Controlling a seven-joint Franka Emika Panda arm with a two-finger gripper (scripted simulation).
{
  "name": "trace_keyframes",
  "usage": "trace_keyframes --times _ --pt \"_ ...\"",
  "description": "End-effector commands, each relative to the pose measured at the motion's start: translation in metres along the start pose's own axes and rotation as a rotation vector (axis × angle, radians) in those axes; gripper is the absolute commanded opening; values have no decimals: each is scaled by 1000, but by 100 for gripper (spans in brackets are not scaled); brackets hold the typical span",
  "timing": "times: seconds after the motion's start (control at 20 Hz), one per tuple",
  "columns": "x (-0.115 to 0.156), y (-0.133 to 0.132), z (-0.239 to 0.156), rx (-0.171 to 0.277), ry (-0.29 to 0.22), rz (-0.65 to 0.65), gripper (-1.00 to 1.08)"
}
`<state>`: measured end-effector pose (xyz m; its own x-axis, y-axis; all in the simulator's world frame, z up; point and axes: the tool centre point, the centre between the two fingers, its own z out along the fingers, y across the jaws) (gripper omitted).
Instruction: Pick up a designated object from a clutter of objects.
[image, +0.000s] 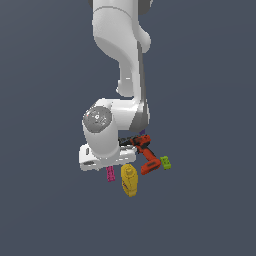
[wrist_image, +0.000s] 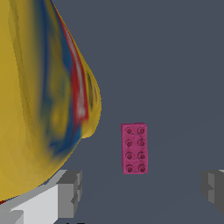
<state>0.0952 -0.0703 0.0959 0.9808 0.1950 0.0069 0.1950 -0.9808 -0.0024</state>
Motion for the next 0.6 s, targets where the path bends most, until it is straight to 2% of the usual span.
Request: trace_keyframes --times 0.0,0.4,0.45,0.55 --pt "0 4 14 -1 -2 -11 100" --pt "-1 10 34 -2 -7 -25 100" --pt "15 14 2 -18 44 -24 100" --pt "14 14 4 -18 42 -24 100"
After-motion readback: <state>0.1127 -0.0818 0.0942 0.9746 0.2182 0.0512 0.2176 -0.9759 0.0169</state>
